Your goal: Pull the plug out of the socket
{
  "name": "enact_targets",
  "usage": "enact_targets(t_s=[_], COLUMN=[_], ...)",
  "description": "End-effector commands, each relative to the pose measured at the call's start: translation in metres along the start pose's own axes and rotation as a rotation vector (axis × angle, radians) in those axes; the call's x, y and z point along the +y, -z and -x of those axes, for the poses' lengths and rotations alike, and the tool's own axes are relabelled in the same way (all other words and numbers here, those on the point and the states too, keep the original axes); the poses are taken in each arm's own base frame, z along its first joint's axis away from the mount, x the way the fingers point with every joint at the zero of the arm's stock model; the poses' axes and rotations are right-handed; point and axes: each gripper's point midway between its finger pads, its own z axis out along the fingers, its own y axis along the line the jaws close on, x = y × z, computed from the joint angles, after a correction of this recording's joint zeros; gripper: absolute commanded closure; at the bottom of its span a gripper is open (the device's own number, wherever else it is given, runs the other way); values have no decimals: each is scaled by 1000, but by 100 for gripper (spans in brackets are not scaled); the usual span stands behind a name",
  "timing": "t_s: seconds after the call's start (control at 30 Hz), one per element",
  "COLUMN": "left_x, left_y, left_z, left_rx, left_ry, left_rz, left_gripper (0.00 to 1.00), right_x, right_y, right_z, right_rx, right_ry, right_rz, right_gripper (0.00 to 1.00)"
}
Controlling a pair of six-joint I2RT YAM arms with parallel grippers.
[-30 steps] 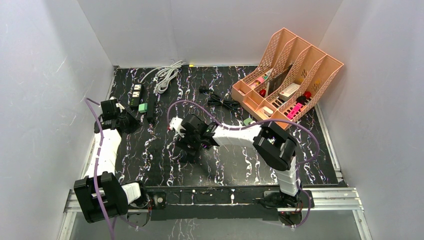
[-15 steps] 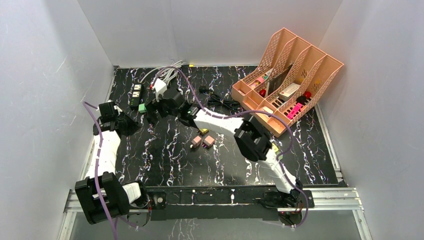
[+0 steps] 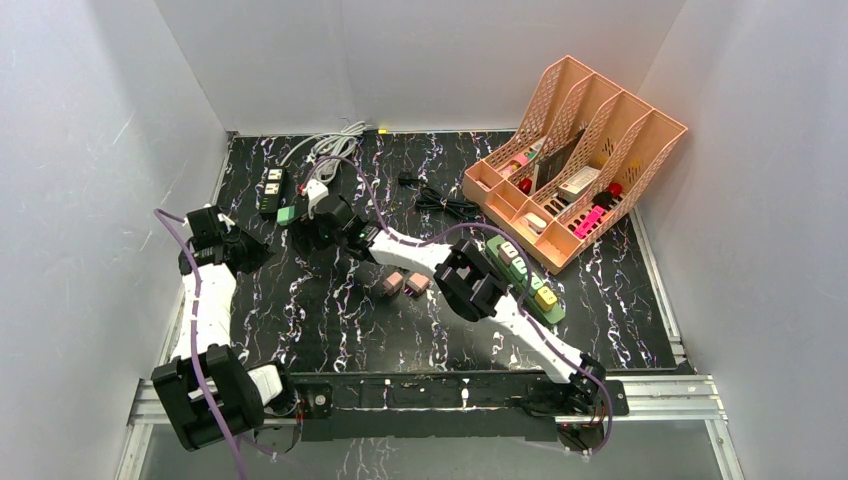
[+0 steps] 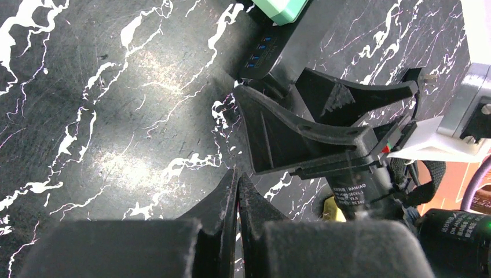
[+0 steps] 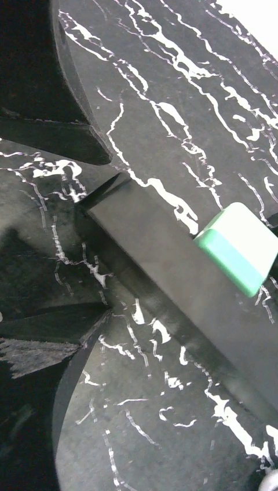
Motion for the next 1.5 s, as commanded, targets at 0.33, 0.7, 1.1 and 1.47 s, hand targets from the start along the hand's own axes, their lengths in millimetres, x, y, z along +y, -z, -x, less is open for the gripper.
enact_targets(t_s=[0.33,0.7,1.1,1.47], left_x=[9,-1,-8,-31], left_y=[-28,-50,-109,-164], left_z=[-24,1,47,58], left_rx=[105,79,69,52], left_ry=[49,50,140,343], left_rz=[-24,-12,55,-96], left_gripper=[98,22,19,19], right_x=[-8,-51,-30,-26], right_y=[-14,15,34,57], right_z=[29,37,52,46], right_rx=[-138,-120,-182,-173], right_ry=[-22,-83,-58,-24], right_rz=[-59,-90,-8,13], right_gripper=[72,80,2,2])
